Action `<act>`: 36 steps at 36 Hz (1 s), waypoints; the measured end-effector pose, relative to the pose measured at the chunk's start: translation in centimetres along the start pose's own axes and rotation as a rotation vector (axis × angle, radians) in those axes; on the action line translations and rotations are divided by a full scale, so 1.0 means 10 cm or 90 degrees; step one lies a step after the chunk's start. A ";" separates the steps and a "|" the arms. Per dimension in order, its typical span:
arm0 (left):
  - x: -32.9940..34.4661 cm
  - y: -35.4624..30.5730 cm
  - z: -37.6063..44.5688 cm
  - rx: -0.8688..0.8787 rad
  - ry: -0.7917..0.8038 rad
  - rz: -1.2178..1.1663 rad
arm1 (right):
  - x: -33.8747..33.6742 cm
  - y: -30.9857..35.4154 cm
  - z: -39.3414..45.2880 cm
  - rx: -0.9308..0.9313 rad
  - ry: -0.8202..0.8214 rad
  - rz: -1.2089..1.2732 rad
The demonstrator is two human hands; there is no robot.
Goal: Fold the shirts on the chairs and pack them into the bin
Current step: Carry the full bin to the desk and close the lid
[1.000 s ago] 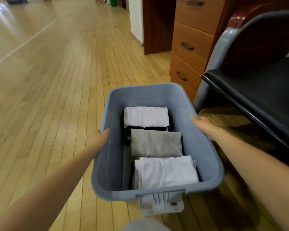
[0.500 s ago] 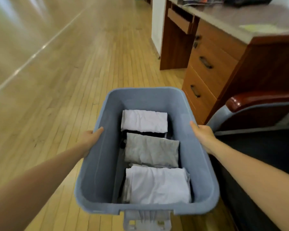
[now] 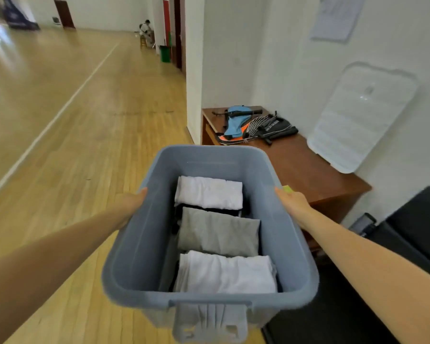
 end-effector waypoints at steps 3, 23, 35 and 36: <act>0.09 -0.65 0.00 0.049 0.033 0.019 | -0.46 0.19 -0.02 0.040 -0.045 0.019; 2.92 -2.75 0.68 0.190 0.194 0.236 | -2.01 -0.47 1.82 0.159 -0.223 0.080; 4.14 -3.63 1.94 0.350 0.267 0.279 | -1.68 -0.58 2.98 0.224 -0.354 0.125; 4.22 -3.70 2.06 0.373 0.279 0.281 | -1.61 -0.57 3.01 0.242 -0.364 0.135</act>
Point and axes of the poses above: each hand's wrist, its own z-axis towards the middle knuckle, its own x-axis out of the palm, y = z × x, the point moved 5 cm from there along z, towards the middle knuckle, and after that the axes turned 8 degrees about -y, right-handed, at the moved point
